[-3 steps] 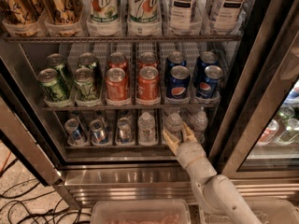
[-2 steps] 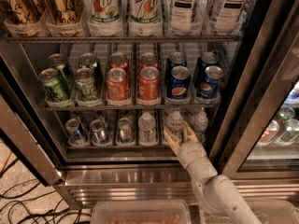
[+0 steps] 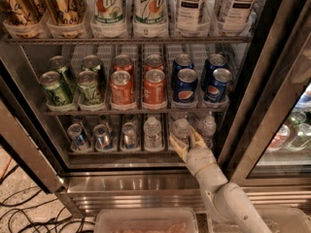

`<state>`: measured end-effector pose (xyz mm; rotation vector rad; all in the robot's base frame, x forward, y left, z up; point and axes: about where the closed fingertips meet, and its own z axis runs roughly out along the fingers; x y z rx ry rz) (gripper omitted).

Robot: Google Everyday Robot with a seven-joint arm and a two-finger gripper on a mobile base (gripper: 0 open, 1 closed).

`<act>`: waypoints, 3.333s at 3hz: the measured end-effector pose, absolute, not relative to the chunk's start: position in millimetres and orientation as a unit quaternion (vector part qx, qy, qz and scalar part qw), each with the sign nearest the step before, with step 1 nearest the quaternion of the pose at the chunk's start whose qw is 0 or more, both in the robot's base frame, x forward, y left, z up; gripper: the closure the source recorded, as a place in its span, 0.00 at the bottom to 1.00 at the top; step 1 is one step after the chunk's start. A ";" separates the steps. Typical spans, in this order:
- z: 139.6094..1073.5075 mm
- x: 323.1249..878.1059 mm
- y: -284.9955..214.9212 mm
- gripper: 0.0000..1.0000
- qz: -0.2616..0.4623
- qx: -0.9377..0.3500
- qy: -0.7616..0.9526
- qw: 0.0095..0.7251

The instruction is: Pick water bottle from bottom shelf of fridge

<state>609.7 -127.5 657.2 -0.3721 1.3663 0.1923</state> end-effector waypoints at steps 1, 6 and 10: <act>657.2 608.3 -126.9 1.00 0.090 -0.174 0.626 0.755; 708.7 589.7 -110.5 1.00 0.111 -0.259 0.607 0.743; 731.2 526.5 -84.5 1.00 0.191 -0.369 0.593 0.690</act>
Offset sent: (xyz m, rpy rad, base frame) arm -0.0979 0.0371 0.1281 -0.2139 0.1317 0.5688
